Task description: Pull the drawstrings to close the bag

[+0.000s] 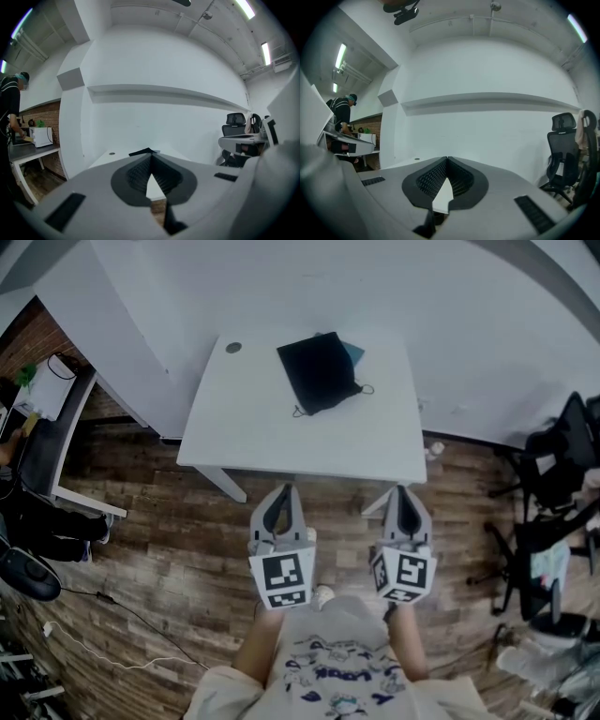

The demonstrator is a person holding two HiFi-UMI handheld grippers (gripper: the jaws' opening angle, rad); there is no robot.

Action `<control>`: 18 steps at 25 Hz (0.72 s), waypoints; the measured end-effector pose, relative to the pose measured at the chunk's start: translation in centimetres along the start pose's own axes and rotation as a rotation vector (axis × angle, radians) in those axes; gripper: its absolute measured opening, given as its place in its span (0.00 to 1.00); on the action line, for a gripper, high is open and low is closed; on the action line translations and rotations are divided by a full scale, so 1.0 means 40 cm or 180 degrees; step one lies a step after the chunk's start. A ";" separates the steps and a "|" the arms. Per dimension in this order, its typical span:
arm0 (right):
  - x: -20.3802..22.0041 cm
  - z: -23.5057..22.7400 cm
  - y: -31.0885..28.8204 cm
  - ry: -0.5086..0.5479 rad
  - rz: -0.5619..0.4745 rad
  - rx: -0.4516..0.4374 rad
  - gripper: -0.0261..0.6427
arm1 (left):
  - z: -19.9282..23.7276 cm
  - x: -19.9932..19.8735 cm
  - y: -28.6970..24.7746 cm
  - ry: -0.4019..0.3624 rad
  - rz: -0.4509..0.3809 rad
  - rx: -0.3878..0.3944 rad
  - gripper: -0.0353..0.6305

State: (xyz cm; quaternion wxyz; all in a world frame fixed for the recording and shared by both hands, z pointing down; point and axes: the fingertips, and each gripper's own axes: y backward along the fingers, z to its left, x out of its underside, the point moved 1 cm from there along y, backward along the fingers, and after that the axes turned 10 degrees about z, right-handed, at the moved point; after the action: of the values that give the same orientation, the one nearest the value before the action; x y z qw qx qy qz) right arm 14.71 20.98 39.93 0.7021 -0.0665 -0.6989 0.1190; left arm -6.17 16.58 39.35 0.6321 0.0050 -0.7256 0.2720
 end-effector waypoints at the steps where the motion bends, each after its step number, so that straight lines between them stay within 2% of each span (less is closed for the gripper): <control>1: 0.003 -0.002 -0.016 -0.0001 0.0016 -0.0002 0.04 | 0.002 0.000 -0.017 -0.0005 0.0016 -0.0004 0.05; 10: -0.006 -0.025 -0.223 -0.0029 0.0107 0.0049 0.04 | 0.046 -0.023 -0.224 -0.0029 0.0154 0.0074 0.05; 18: -0.022 -0.052 -0.429 -0.0041 0.0311 0.0247 0.04 | 0.098 -0.057 -0.434 -0.0145 0.0347 0.0286 0.05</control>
State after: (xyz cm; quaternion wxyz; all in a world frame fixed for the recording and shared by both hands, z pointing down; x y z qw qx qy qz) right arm 18.06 4.39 43.52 0.6929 -0.0724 -0.6943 0.1805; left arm -3.18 -0.54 43.81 0.5987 0.0000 -0.7261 0.3381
